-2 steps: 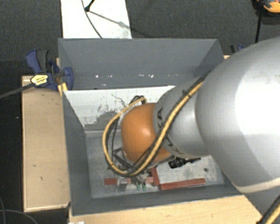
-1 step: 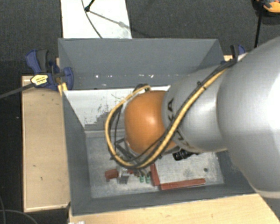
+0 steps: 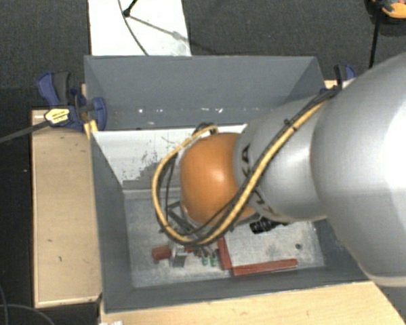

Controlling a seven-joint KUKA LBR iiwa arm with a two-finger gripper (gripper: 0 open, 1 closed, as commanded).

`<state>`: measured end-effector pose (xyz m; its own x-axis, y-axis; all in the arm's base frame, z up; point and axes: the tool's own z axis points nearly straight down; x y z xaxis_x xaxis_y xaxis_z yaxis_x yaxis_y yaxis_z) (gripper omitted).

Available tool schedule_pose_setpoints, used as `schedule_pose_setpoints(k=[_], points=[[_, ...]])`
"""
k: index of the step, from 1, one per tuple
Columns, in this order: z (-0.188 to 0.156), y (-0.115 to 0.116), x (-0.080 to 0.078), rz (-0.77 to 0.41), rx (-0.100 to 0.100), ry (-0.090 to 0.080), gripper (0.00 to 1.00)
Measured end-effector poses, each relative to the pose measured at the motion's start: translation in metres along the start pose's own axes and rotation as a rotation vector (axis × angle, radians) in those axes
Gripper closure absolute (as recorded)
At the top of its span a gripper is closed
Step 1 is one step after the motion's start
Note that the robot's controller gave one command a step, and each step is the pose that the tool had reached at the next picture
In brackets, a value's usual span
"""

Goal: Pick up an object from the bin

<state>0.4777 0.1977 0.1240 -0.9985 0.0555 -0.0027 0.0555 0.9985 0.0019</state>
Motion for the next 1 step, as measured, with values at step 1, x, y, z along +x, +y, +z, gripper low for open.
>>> schedule_pose_setpoints(k=[1], points=[[0.0060, -0.0004, 0.0008, 0.002, 0.001, 0.003, 1.00]])
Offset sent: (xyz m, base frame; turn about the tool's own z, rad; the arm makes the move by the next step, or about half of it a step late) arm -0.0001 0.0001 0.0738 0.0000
